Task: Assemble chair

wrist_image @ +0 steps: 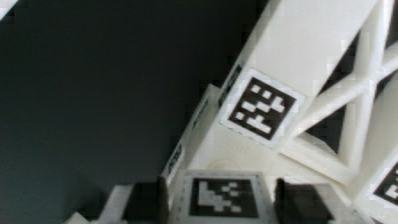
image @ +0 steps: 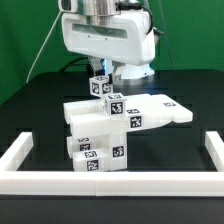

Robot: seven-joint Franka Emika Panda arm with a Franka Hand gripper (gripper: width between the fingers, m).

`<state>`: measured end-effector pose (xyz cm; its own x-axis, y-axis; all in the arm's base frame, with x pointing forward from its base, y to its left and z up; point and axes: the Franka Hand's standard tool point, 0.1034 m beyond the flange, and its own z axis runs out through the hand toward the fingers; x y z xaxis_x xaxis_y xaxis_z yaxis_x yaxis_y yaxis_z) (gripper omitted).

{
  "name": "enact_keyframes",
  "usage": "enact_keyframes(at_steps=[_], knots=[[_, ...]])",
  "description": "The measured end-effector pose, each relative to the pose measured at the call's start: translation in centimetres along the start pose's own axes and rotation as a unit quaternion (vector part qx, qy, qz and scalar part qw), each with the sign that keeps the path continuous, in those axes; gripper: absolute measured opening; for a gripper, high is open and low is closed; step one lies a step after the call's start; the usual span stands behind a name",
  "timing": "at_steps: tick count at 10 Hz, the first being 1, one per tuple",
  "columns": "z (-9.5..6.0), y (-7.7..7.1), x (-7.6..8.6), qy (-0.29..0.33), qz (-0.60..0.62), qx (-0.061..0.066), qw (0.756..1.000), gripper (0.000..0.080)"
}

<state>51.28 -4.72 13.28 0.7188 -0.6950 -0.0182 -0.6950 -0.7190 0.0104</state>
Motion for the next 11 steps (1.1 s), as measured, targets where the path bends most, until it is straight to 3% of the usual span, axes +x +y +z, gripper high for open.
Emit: enact_keyframes(at_steps=[6, 11], knots=[[0.5, -0.06, -0.94, -0.004, -0.005, -0.004, 1.0, 0.0284], [0.73, 0.04, -0.78, 0.001, -0.006, -0.003, 1.0, 0.0284]])
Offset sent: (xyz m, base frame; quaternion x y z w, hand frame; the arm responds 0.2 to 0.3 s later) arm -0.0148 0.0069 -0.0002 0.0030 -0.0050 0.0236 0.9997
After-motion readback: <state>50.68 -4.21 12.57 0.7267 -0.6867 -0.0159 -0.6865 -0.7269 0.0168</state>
